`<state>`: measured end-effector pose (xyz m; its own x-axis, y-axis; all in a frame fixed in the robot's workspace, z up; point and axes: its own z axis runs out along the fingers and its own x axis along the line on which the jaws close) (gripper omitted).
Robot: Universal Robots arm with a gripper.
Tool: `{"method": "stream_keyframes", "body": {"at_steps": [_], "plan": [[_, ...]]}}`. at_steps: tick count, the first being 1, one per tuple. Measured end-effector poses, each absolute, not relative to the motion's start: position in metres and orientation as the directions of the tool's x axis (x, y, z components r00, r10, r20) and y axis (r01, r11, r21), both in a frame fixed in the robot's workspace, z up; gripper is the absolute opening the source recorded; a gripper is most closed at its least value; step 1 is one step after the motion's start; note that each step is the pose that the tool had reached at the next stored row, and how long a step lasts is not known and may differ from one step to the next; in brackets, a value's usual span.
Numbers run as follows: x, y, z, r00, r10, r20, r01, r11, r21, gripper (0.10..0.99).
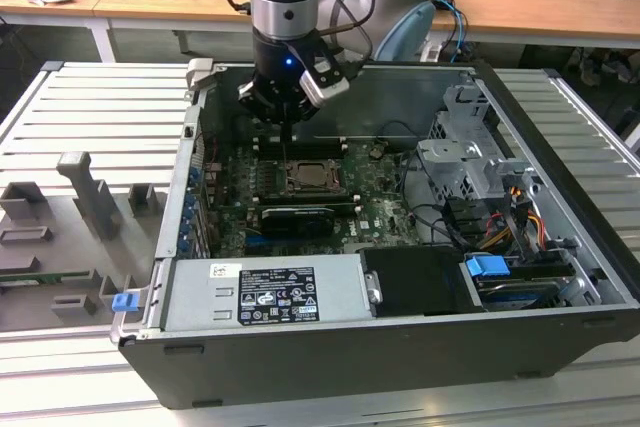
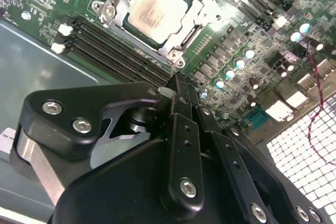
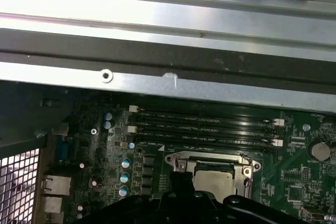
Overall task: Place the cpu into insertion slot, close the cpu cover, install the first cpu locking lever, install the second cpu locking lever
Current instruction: 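Install the first cpu locking lever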
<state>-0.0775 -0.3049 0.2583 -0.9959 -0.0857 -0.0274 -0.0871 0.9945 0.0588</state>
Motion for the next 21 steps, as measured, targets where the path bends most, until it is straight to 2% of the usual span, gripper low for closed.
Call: {"method": "stream_keyframes", "body": {"at_steps": [8,21], "plan": [[-0.093,-0.311,0.258,-0.996,-0.086,-0.028,-0.087,0.994,0.061,0.106],[-0.081,-0.292,0.257,-0.996,-0.086,-0.027,-0.087,0.994,0.061,0.106]]}}
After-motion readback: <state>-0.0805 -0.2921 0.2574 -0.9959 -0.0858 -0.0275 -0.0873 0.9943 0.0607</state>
